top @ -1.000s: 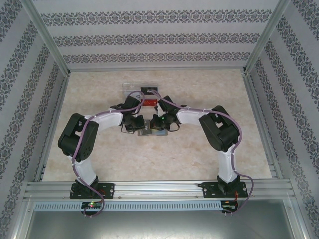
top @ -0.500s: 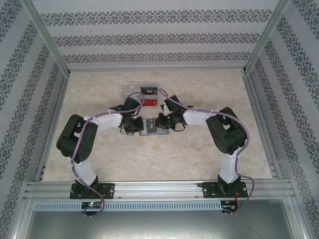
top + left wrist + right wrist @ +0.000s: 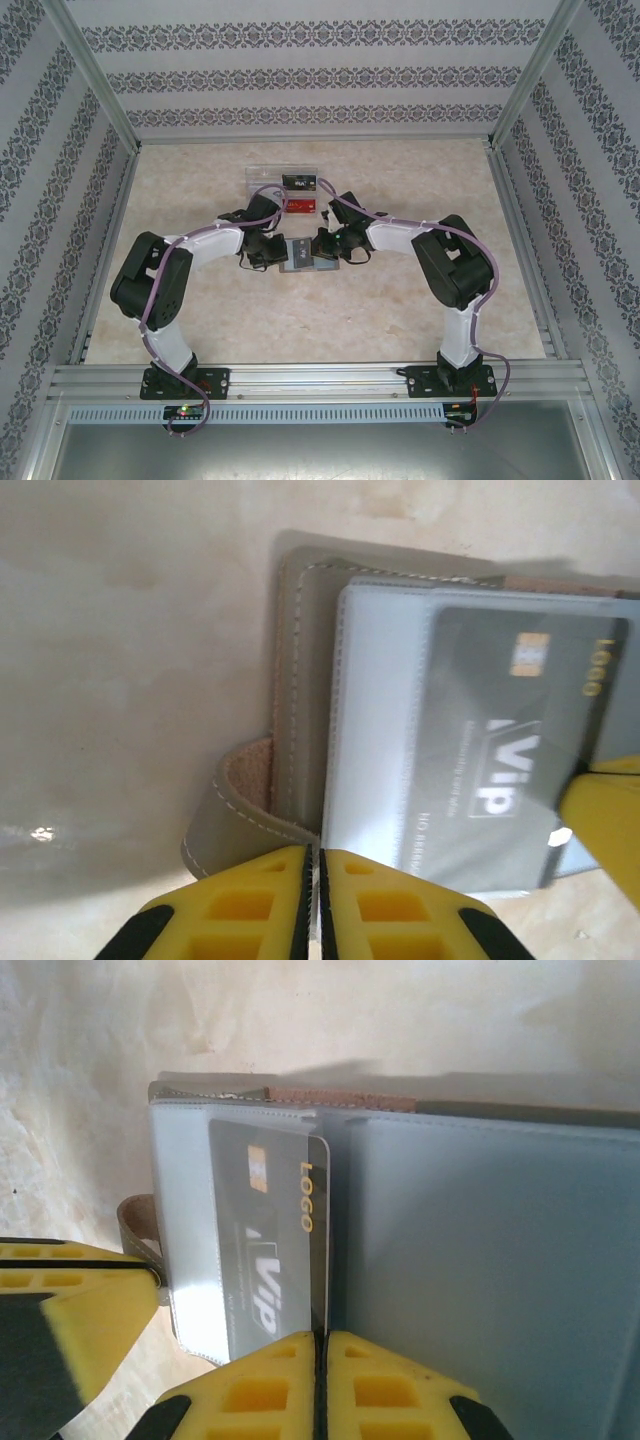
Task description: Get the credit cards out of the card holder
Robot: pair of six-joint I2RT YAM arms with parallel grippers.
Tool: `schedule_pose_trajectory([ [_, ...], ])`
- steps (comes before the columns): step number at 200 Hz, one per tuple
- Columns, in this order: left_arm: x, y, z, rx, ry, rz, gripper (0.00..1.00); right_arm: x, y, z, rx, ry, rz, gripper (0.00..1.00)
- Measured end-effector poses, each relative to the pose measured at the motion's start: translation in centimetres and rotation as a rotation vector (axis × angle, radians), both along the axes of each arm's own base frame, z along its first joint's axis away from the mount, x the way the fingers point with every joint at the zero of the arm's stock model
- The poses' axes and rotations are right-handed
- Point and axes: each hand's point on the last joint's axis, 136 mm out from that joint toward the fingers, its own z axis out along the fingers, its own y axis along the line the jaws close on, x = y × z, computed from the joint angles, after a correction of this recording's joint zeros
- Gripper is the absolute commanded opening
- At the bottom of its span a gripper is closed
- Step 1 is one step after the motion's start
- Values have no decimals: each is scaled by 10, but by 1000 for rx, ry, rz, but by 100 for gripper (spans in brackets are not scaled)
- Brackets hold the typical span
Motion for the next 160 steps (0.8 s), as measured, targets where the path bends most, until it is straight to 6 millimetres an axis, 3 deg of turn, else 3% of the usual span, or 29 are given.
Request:
schedule_pose_trajectory([
  [58,10,-16,15,-38,-32,-26,16,-3,12,-4,7,8,28,0],
  [98,4,-21,0,-25,6,-43,11,-4,13,-5,9,10,31,0],
  [121,1,-18,-11,-3,32,-43,4,-4,13,-7,11,14,33,0],
  [160,2,-16,-11,13,30,-41,0,-3,12,-7,31,25,38,0],
])
